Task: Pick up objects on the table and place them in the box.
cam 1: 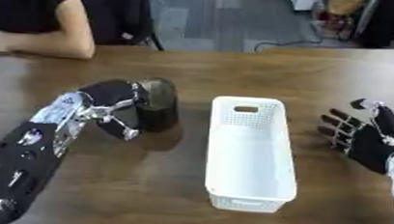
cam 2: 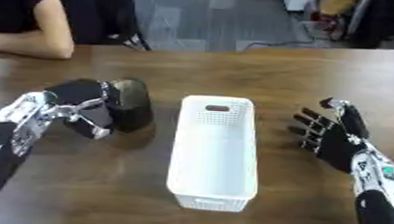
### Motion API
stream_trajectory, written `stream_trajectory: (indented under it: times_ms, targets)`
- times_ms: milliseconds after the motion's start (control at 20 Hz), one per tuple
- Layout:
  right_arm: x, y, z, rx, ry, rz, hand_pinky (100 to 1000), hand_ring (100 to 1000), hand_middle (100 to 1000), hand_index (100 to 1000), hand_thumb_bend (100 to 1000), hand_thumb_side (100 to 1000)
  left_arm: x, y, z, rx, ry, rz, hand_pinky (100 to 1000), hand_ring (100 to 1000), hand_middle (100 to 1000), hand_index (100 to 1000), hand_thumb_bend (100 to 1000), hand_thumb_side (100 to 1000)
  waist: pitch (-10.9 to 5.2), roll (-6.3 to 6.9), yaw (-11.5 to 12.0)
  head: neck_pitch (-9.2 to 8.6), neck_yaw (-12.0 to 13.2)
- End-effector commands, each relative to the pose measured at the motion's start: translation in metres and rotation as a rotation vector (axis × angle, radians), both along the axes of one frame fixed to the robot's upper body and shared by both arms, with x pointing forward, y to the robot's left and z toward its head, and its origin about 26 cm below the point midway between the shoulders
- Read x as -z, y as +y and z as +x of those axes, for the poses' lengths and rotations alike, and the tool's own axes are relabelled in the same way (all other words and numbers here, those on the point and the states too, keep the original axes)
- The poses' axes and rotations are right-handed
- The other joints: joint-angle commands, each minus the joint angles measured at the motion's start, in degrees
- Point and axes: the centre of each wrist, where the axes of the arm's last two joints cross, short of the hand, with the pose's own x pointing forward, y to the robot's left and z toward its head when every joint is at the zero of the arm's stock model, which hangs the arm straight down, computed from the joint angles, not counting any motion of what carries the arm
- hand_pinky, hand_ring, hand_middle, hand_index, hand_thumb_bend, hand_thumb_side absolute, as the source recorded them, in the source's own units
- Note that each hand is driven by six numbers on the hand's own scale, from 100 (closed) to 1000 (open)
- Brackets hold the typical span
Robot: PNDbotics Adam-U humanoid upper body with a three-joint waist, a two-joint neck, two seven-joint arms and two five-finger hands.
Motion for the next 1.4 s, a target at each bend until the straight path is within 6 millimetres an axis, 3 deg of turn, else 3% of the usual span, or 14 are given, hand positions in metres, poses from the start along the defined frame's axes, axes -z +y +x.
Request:
stream_trajectory:
  times_ms: [50,200,400,800,1400]
  targets:
    - [-0.010,-0.006,0.000,0.012,-0.023,-0.021,452,711,973,1000,100,1000,-0.057,-0.004,-0.005,0.070,-0.113,0.043,100,100,100,305,100,251,-1.23,0.05,0.2,-0.88,-0.4]
    - [-0.009,-0.007,-0.001,0.015,-0.020,-0.023,452,711,973,1000,100,1000,-0.097,-0.024,-0.018,0.153,-0.213,0.062,100,100,100,253,100,258,-1.47,0.17,0.5,-0.98,-0.5]
    - [-0.008,-0.006,-0.001,0.013,-0.019,-0.022,452,711,974,1000,100,1000,-0.120,-0.043,-0.031,0.216,-0.271,0.054,100,100,100,236,100,264,-1.58,0.14,0.6,-1.15,-0.4]
    - [-0.009,-0.005,0.000,0.008,-0.022,-0.022,452,712,974,1000,100,1000,-0.125,-0.065,-0.036,0.277,-0.253,-0.013,100,100,100,231,100,266,-1.59,-0.07,0.2,-1.18,-0.4]
    - [-0.011,0.004,0.005,-0.028,-0.033,-0.026,453,712,975,1000,100,1000,-0.121,-0.146,-0.049,0.510,-0.198,-0.122,100,100,100,218,100,269,-0.85,-0.49,-1.6,-1.65,0.9]
